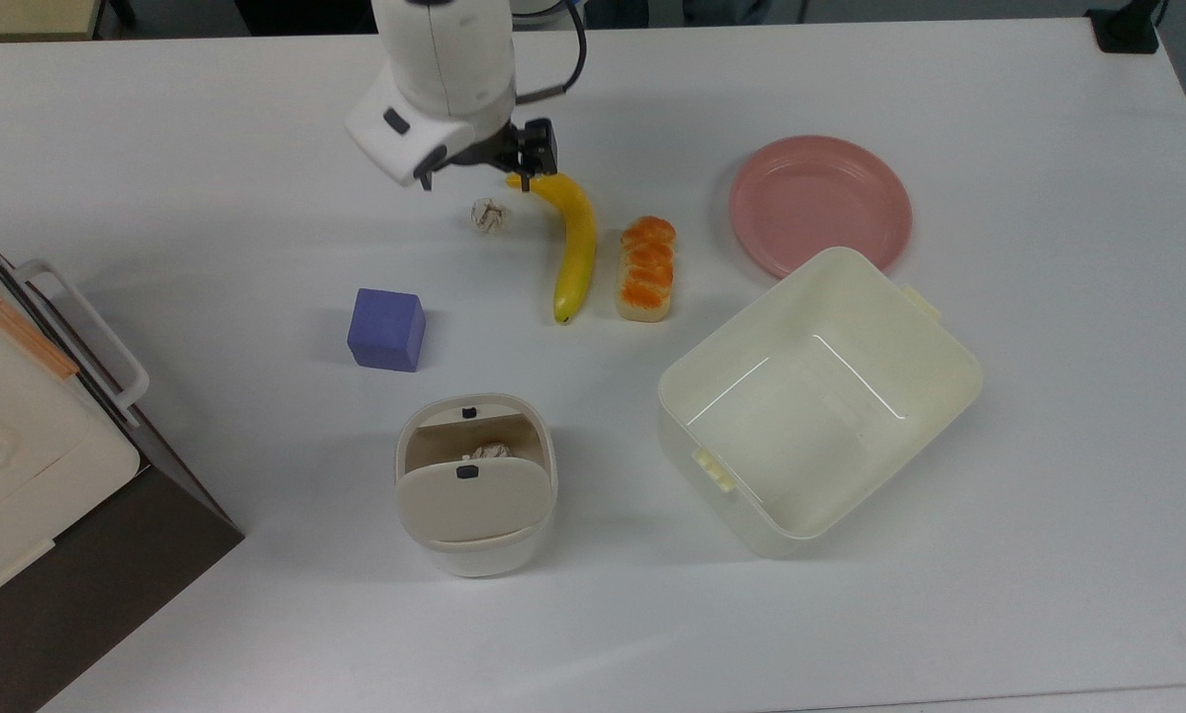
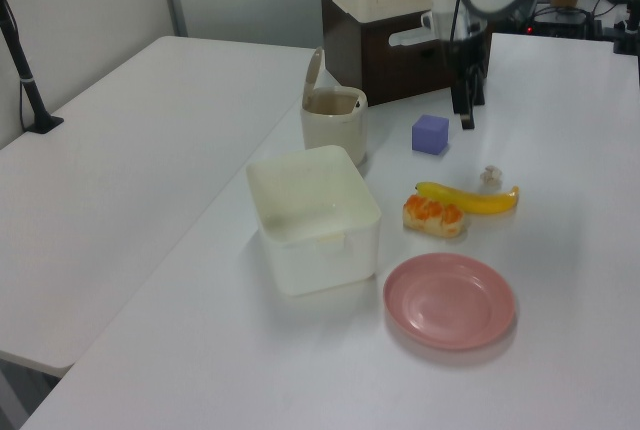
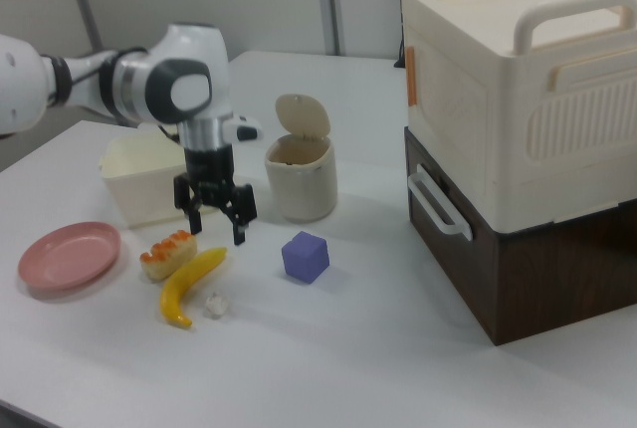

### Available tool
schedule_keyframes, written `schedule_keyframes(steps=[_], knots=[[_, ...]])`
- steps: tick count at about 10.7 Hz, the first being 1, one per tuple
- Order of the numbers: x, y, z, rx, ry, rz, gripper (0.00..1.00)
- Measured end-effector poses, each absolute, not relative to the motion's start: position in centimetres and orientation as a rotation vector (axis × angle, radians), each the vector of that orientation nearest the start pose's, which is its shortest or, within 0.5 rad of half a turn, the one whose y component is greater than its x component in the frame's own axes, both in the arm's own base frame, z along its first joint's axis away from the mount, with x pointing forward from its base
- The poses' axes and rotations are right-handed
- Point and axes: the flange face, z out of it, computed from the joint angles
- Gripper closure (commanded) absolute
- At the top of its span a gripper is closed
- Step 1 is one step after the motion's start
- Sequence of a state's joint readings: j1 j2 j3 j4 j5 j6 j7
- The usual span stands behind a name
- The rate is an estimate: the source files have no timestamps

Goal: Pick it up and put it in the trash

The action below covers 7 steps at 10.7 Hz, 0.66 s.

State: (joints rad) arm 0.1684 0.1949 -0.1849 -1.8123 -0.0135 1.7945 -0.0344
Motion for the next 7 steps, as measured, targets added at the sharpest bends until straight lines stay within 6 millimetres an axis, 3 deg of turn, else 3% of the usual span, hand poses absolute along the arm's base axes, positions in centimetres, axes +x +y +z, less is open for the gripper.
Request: schedule_keyframes(steps=[4,7], knots=[[59.4,-1.0,35.2,-3.164,-0.144,0.384,0.07],[58.1,-1.1,32.6,-3.136,-0.226,0.475,0.10]])
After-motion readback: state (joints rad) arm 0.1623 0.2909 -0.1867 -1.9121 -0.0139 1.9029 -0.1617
